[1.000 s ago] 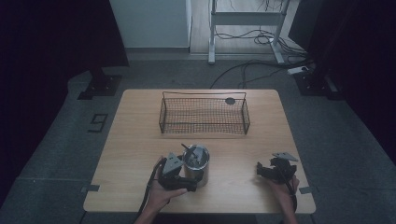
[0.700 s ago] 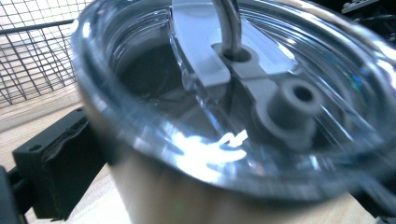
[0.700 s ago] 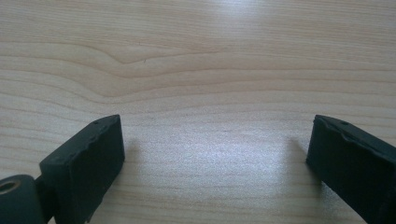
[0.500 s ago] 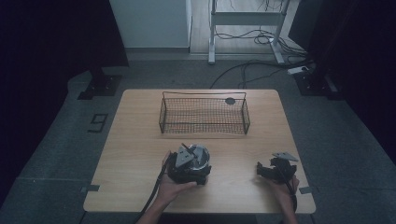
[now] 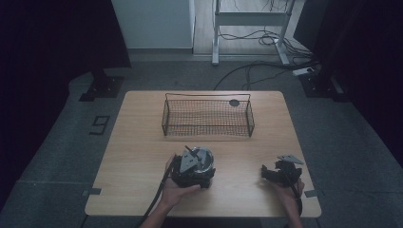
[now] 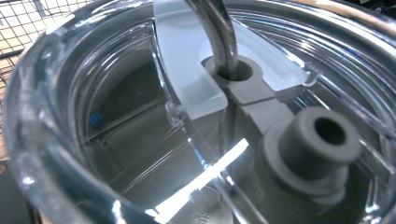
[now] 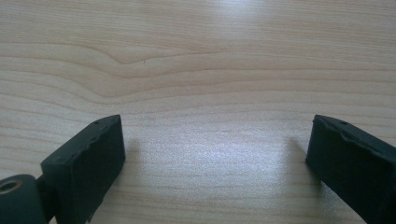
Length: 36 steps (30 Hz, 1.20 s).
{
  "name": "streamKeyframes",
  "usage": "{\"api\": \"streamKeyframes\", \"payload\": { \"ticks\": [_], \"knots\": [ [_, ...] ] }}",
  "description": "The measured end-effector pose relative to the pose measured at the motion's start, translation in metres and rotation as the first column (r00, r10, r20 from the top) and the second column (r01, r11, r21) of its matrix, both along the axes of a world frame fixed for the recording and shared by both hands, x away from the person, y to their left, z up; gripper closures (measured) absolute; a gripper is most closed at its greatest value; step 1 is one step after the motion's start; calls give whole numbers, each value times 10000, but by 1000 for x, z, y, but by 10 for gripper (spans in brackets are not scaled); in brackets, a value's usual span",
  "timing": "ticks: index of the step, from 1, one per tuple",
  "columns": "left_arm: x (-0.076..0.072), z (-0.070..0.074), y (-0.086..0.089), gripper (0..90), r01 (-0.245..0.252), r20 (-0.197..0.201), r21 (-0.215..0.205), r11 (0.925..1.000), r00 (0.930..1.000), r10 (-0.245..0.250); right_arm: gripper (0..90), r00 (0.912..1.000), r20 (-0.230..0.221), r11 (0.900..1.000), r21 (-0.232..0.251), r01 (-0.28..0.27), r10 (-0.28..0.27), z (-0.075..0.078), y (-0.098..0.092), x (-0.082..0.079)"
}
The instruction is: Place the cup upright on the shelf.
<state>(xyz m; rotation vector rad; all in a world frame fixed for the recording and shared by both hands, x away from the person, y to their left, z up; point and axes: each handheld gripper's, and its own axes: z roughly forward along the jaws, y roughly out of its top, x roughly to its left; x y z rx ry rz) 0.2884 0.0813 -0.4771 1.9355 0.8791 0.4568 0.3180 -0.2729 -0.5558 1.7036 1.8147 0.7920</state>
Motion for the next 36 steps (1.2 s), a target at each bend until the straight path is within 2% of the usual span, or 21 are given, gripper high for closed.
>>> {"api": "streamKeyframes", "payload": {
  "ticks": [10, 12, 13, 19, 23, 36],
  "knots": [
    [-3, 4, 9, 36, 15, 116, -204, 9998, 9999, -13, 43, 10000, 8, 10000, -12, 21, -21, 0, 0, 0],
    [-4, 4, 10, 36, -43, 115, -241, 9997, 9999, 46, 43, 10000, 7, 10000, -10, 32, -32, 0, 0, 0],
    [-4, 6, 12, 36, -269, 122, -339, 9991, 9996, 273, 43, 10000, 7, 10000, -9, 32, -32, 0, 0, 0],
    [-2, 9, 18, 36, -372, 144, -518, 9980, 9992, 380, 43, 10000, 7, 10000, -8, 34, -34, 0, 0, 0],
    [-1, 12, 21, 36, -676, 65, -623, 9958, 9977, 682, 43, 10000, 7, 10000, -7, 33, -33, 0, 0, 0],
    [4, 25, 34, 37, -813, 166, -784, 9936, 9964, 829, 43, 10000, 6, 10000, -10, 33, -33, 0, 0, 0]
  ]
}}
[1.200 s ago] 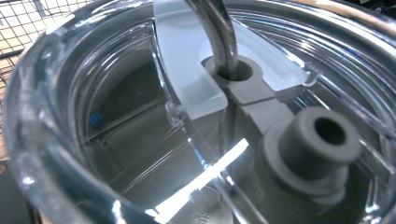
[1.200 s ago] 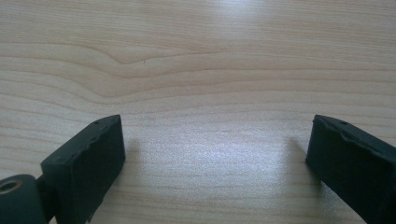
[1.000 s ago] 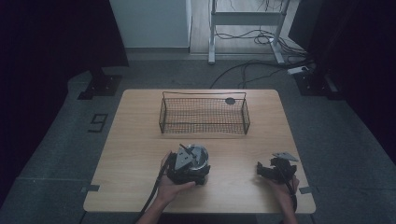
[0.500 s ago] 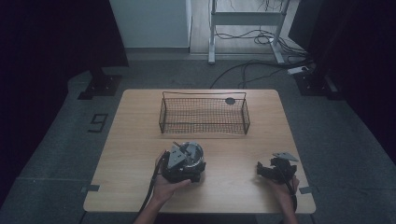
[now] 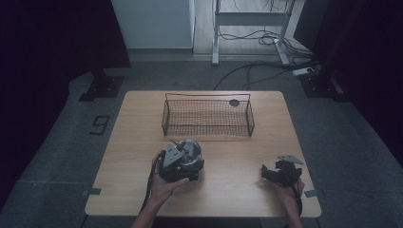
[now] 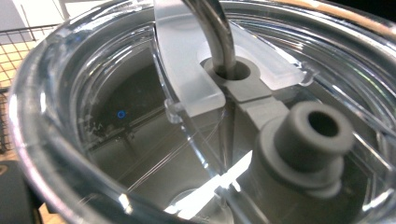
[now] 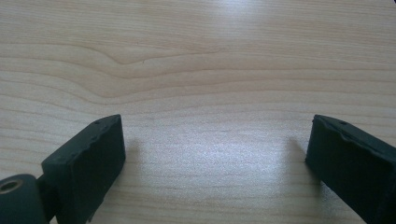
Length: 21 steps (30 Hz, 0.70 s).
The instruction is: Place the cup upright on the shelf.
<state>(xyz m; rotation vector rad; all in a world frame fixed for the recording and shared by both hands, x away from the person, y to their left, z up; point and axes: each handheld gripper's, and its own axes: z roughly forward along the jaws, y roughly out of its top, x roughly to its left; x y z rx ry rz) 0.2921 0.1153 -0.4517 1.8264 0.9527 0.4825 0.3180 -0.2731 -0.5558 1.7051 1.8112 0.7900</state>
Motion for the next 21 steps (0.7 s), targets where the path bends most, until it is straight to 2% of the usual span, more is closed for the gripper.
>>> {"api": "streamKeyframes", "payload": {
  "ticks": [6, 21],
  "knots": [
    [4, 5, 5, 37, -68, -14, -100, 9999, 10000, 68, 43, 10000, 1, 10000, 2, -1, 1, 0, 0, 0],
    [13, 16, 15, 37, -165, 33, -35, 9999, 9999, 165, 44, 10000, 3, 10000, -2, 16, -16, 0, 0, 0]
  ]
}}
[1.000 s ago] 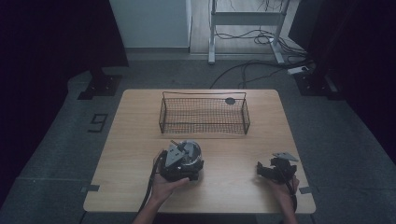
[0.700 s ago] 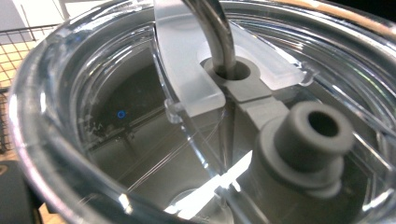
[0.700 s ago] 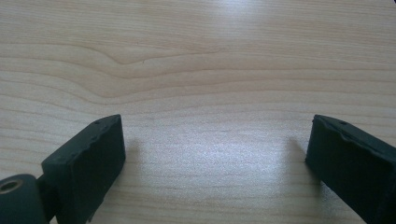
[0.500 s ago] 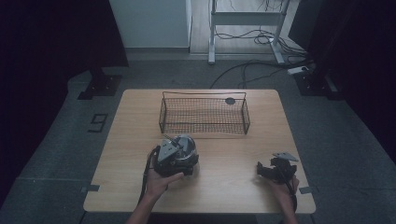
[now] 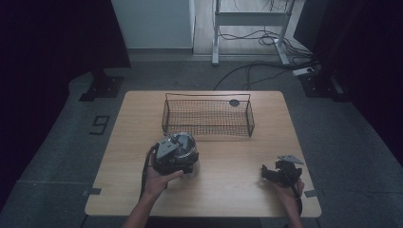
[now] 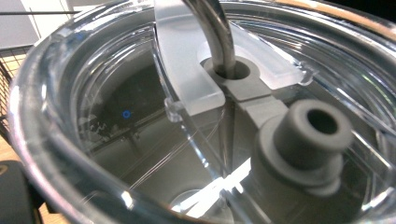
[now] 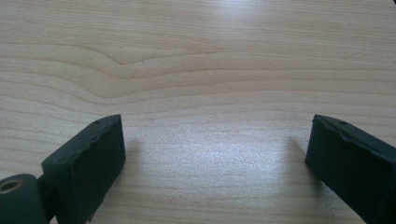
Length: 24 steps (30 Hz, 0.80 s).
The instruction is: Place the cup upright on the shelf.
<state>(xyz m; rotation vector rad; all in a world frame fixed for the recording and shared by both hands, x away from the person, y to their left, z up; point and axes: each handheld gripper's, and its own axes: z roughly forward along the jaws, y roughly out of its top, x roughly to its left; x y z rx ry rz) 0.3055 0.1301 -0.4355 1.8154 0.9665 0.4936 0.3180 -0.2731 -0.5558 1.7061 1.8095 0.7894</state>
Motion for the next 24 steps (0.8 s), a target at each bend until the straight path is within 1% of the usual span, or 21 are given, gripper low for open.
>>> {"api": "streamKeyframes", "payload": {
  "ticks": [2, 6, 10, 16, 20, 24],
  "knots": [
    [1, 1, 1, 37, -22, -24, -12, 10000, 10000, 22, 44, 10000, -2, 10000, 2, 2, -2, 0, 0, 0],
    [5, 3, 6, 37, 89, -152, -228, 9997, 9998, -92, 44, 10000, -3, 10000, -3, 4, -4, 0, 0, 0],
    [7, 6, 8, 37, 44, -96, -100, 9999, 9999, -44, 44, 10000, -2, 10000, -4, 14, -14, 0, 0, 0],
    [12, 9, 12, 37, -24, -114, -101, 9999, 9999, 23, 44, 10000, 4, 10000, 0, 25, -25, 0, 0, 0],
    [16, 12, 16, 37, -168, -74, -159, 9997, 9998, 166, 44, 10000, 2, 10000, 1, 38, -38, 0, 0, 0],
    [20, 13, 18, 37, -256, -42, -96, 9996, 9997, 255, 44, 10000, 2, 10000, 0, 38, -38, 0, 0, 0]
  ]
}}
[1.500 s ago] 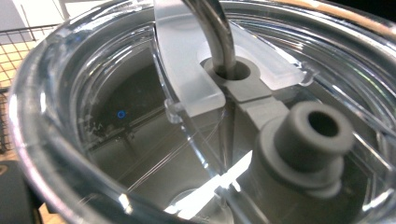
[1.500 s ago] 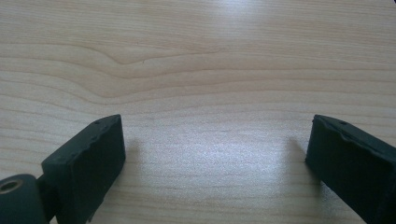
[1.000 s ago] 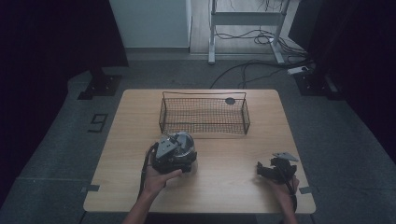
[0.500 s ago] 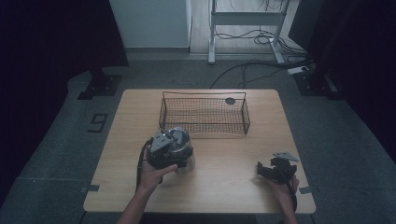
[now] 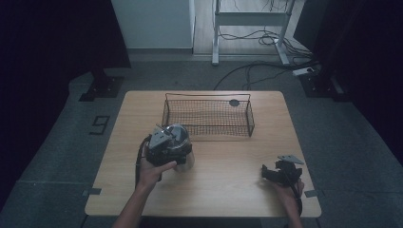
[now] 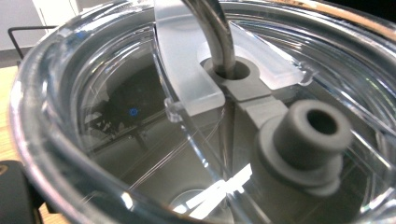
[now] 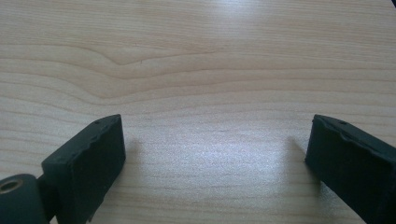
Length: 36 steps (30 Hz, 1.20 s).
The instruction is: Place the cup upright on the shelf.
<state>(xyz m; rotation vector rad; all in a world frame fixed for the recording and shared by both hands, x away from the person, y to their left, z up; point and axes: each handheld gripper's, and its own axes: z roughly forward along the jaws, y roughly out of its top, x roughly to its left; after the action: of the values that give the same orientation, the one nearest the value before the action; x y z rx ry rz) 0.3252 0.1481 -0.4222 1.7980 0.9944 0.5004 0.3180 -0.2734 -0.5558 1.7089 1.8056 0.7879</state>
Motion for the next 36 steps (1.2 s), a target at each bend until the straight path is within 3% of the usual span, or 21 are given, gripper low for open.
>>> {"api": "streamKeyframes", "payload": {
  "ticks": [30, 36],
  "knots": [
    [23, 8, -6, 37, -287, 174, 293, 9992, 9995, 282, 44, 10000, 1, 10000, -3, -1, 1, 0, 0, 0],
    [28, 7, -6, 37, -345, 19, 12, 9994, 9994, 345, 44, 10000, 10, 10000, -18, -12, 12, 0, 0, 0]
  ]
}}
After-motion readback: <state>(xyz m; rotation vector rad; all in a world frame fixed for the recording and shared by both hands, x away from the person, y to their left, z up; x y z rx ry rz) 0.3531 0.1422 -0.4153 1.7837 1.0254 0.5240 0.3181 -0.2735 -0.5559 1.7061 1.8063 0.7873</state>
